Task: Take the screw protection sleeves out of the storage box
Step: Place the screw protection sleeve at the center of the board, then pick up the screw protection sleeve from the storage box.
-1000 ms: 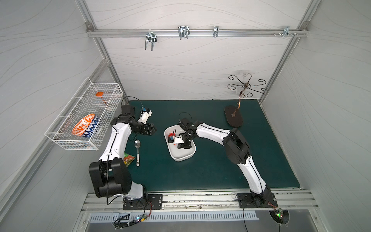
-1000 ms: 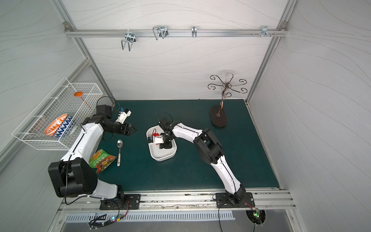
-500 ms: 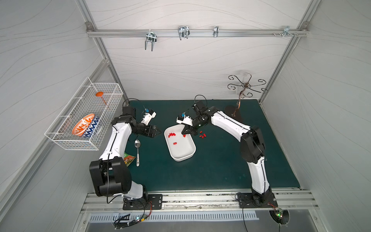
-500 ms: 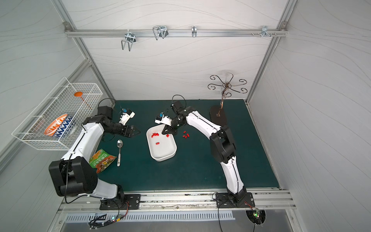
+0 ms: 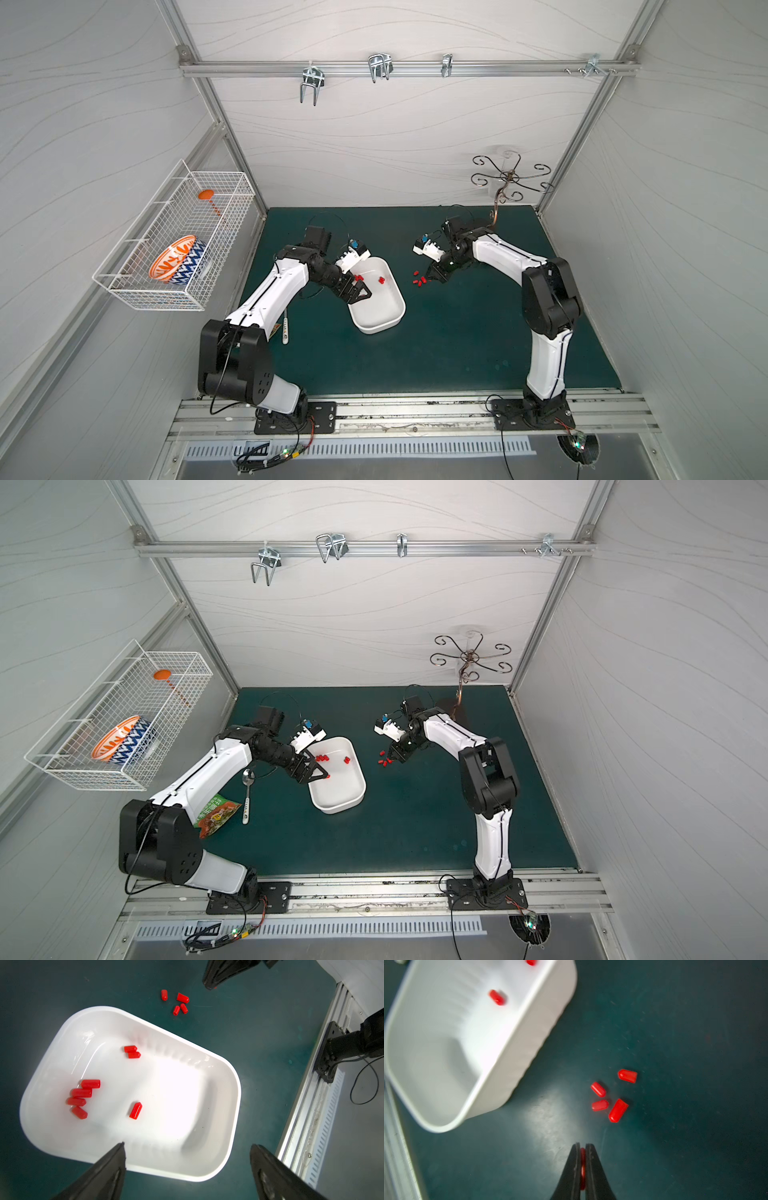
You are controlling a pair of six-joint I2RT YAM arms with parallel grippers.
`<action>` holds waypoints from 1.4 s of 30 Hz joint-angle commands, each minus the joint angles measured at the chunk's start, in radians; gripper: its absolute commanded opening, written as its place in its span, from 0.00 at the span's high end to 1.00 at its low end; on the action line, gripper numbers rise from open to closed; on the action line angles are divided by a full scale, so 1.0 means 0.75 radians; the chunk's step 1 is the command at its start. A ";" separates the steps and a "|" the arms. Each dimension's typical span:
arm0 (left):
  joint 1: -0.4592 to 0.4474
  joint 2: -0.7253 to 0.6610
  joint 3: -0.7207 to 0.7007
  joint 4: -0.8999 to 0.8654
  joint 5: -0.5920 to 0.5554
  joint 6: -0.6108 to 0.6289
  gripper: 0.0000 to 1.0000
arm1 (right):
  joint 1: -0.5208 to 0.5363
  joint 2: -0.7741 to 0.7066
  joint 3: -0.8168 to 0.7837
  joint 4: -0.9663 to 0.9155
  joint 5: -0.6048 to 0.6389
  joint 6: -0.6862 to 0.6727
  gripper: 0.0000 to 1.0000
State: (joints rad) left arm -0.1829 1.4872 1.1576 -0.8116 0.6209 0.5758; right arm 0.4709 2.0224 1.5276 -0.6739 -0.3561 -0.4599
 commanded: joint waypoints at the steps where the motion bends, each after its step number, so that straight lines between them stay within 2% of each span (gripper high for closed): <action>1: -0.016 -0.027 -0.029 0.061 -0.055 0.028 0.03 | -0.006 0.072 0.018 0.022 0.145 0.086 0.87; 7: -0.016 -0.040 -0.027 0.054 -0.062 0.016 0.03 | -0.004 0.148 0.039 -0.006 0.141 0.106 0.73; 13: -0.016 -0.065 -0.033 0.035 -0.086 0.035 0.03 | -0.021 0.107 0.068 -0.059 0.040 0.091 0.55; 19: -0.015 -0.083 -0.056 0.007 -0.132 0.105 0.03 | -0.031 -0.071 0.085 -0.157 -0.102 -0.033 0.47; 25: 0.004 -0.090 -0.065 -0.015 -0.165 0.177 0.06 | 0.094 -0.246 0.076 -0.188 -0.184 -0.179 0.39; 31: 0.222 -0.100 -0.030 -0.119 -0.033 0.270 0.08 | 0.294 -0.225 0.087 -0.082 -0.173 -0.333 0.38; 37: 0.406 -0.114 -0.074 -0.094 0.120 0.391 0.08 | 0.429 -0.052 0.177 0.041 -0.235 -0.397 0.38; 42: 0.502 -0.138 -0.175 -0.082 0.219 0.723 0.06 | 0.490 0.107 0.255 0.164 -0.185 -0.461 0.37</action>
State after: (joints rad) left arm 0.1654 1.4044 1.0534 -0.8730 0.6994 0.9405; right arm 0.8215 2.0487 1.6802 -0.6193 -0.4980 -0.7547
